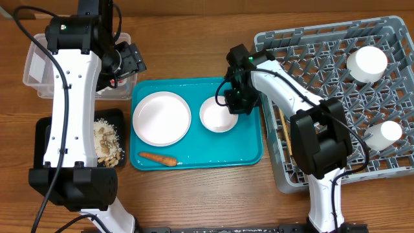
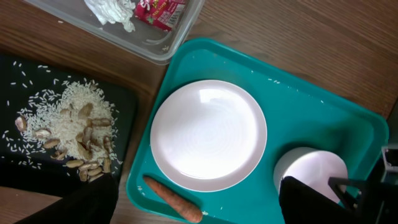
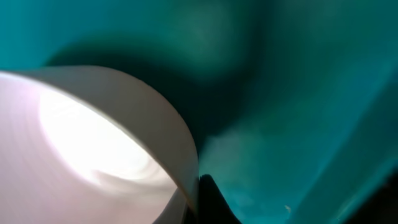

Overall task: Sort waste into correct bins and load items into the dishwasher
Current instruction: 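Carry the pink bowl into the dish rack and release it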

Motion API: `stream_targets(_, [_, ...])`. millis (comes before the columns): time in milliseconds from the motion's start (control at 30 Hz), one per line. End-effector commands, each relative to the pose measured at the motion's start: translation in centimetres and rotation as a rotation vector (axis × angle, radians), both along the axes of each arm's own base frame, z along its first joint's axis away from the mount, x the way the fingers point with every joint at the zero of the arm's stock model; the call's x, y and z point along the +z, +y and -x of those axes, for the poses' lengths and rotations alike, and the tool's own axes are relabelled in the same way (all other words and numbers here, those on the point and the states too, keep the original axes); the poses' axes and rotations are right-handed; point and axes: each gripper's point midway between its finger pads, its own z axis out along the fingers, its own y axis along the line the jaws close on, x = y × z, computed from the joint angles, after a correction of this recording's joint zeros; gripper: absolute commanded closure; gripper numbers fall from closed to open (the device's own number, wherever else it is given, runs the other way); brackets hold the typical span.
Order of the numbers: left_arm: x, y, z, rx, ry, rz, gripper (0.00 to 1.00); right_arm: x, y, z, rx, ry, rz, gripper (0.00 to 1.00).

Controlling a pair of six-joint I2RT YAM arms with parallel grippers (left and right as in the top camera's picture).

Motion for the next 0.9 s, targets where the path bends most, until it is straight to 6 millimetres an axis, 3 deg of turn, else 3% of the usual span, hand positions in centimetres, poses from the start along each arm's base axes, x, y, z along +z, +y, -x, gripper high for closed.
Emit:
stream_targets(0, [-0.1, -0.1, 0.0, 0.016, 0.004, -0.004, 0.15, 7.3, -2.4, -4.6, -0.064, -0.206, 0.008, 0.96])
stream_targets(167, [-0.1, -0.1, 0.0, 0.015, 0.003, -0.005, 0.15, 19.3, -8.5, -8.6, -0.19, -0.532, 0.082, 0.96])
stream_targets(200, [-0.1, -0.1, 0.0, 0.016, 0.003, -0.005, 0.15, 22.8, -11.3, -9.4, -0.252, -0.644, 0.144, 0.96])
stream_targets(267, [-0.1, 0.0, 0.0, 0.017, 0.004, -0.008, 0.16, 26.5, -15.9, -9.8, -0.353, -0.774, 0.277, 0.96])
stream_targets(300, [-0.1, 0.0, 0.0, 0.017, 0.003, -0.008, 0.16, 28.7, -20.2, -9.4, -0.465, -0.844, 0.425, 0.96])
stream_targets(367, [-0.1, 0.0, 0.0, 0.017, 0.003, -0.008, 0.17, 30.7, -25.5, -8.2, -0.688, -0.905, 0.625, 0.96])
stream_targets(400, [-0.1, 0.0, -0.1, 0.016, 0.002, -0.008, 0.18, 32.1, -29.2, -6.6, -0.871, -0.952, 0.78, 0.96])
stream_targets(433, [-0.1, 0.0, -0.1, 0.016, 0.0, -0.008, 0.18, 32.7, -31.2, -5.6, -0.984, -0.984, 0.868, 0.96])
stream_targets(533, [-0.1, -0.1, -0.1, 0.017, -0.002, -0.007, 0.18, 32.4, -34.4, -4.6, -1.147, -1.019, 0.961, 0.96])
stream_targets(733, [-0.1, -0.1, -0.1, 0.016, 0.0, -0.004, 0.19, 26.1, -38.0, -4.5, -1.177, -0.927, 1.043, 0.96])
stream_targets(867, [-0.1, -0.1, 0.0, 0.015, 0.003, -0.003, 0.19, 21.2, -38.3, -4.2, -1.148, -0.861, 1.054, 0.96])
